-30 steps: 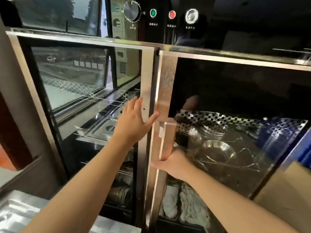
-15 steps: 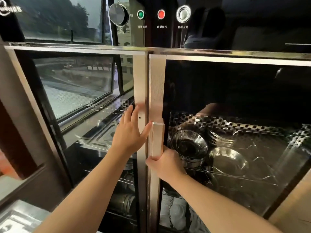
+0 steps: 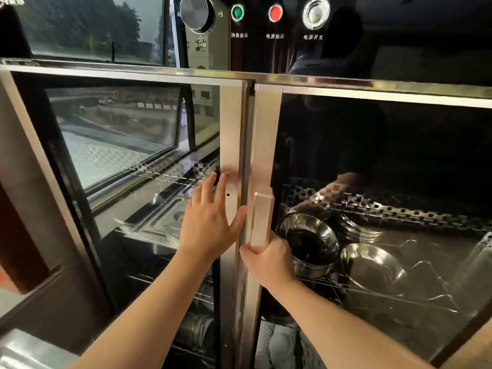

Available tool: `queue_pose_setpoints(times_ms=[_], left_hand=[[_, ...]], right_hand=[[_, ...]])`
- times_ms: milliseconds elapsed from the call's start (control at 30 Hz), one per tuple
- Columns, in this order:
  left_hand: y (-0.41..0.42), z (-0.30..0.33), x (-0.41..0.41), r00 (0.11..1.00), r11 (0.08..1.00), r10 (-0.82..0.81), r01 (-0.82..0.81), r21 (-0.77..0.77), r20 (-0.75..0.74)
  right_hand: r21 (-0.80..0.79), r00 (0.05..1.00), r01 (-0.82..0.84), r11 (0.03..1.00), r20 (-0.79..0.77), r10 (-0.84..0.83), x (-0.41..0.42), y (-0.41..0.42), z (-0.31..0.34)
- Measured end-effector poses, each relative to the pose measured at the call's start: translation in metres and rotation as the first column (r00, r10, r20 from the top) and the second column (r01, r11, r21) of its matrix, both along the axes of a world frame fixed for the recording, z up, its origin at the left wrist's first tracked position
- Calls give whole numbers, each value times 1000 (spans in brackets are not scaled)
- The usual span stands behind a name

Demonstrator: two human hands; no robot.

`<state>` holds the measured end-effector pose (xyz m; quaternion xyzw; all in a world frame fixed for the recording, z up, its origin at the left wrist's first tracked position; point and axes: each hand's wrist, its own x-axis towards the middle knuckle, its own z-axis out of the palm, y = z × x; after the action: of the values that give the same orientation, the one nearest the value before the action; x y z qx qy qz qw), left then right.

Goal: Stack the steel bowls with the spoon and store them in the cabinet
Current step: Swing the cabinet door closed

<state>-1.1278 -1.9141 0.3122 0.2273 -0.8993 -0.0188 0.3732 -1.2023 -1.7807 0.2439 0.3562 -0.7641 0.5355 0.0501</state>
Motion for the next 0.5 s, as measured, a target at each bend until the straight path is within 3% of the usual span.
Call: queue_pose_setpoints(times_ms=[267,500], left_hand=[[2,1,2,1000,1000,-5,6,-12,21],[7,14,14,992,999,-23,19,29,125]], right_hand=[[-92,997,16,996,-72,-23,-8,-7,-10],[163,978,64,985,-209,-29,-4,9,2]])
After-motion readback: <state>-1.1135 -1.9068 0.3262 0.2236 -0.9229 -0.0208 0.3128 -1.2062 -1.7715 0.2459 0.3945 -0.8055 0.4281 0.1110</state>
